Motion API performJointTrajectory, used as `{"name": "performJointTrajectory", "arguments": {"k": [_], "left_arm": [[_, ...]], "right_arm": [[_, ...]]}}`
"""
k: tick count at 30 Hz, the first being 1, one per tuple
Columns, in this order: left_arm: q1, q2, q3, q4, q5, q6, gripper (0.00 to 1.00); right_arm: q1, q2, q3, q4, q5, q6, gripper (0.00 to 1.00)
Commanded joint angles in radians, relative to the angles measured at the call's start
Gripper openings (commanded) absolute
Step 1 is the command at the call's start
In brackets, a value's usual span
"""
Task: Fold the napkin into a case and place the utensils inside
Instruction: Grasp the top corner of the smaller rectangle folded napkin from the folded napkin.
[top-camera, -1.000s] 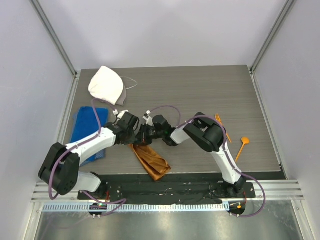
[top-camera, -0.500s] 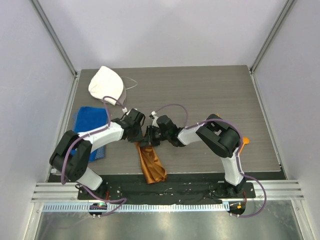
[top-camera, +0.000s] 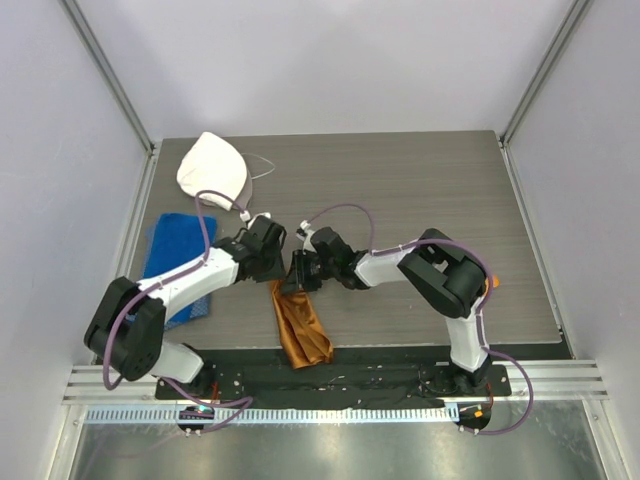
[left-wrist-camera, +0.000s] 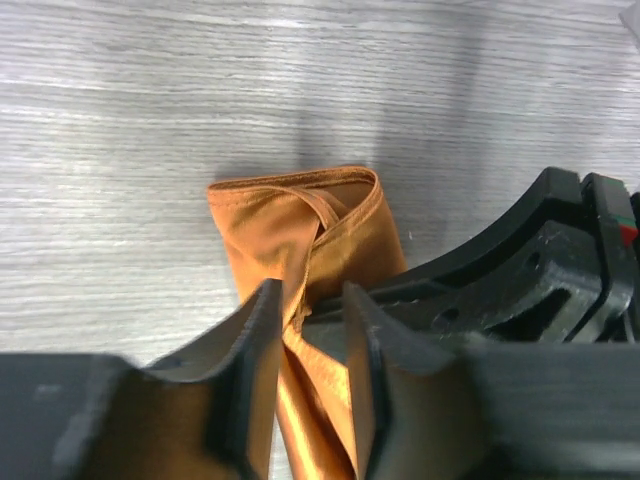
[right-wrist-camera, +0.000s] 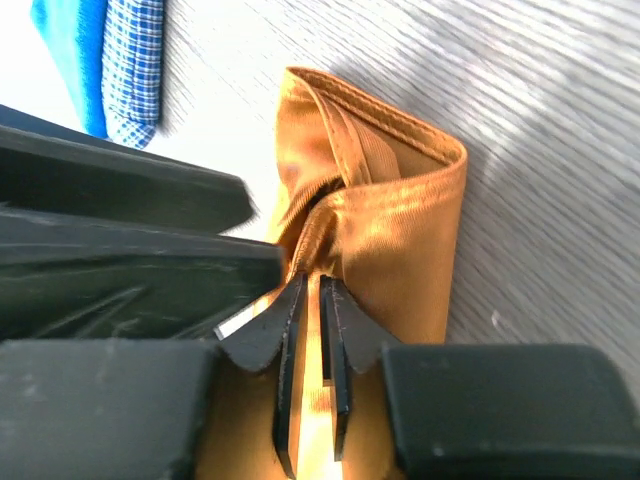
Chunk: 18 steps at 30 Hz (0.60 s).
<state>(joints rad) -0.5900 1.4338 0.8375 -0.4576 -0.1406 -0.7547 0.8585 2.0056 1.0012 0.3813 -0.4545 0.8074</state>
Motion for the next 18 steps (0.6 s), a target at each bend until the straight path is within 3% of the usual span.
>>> {"name": "performJointTrajectory", "arguments": {"k": [1, 12, 16, 18], "left_arm": [[-0.005, -0.076, 0.023, -0.052, -0.054, 0.0, 0.36], [0.015, -0.159, -0.02, -0.09, -0.12, -0.023, 0.36], [0.019, -0.142, -0.031, -0.052, -0.073, -0.003, 0.34], [0.019, -0.121, -0.023, -0.05, -0.037, 0.009, 0.29]], "right_arm": [[-0.004, -0.09, 0.001, -0.126, 0.057, -0.079, 0.2], [-0.013, -0.125, 0.005, -0.171, 0.07, -0.122, 0.23], [-0.012, -0.084, 0.039, -0.128, 0.048, -0.091, 0.23], [-0.016, -0.071, 0.057, -0.108, 0.045, -0.079, 0.23]]}}
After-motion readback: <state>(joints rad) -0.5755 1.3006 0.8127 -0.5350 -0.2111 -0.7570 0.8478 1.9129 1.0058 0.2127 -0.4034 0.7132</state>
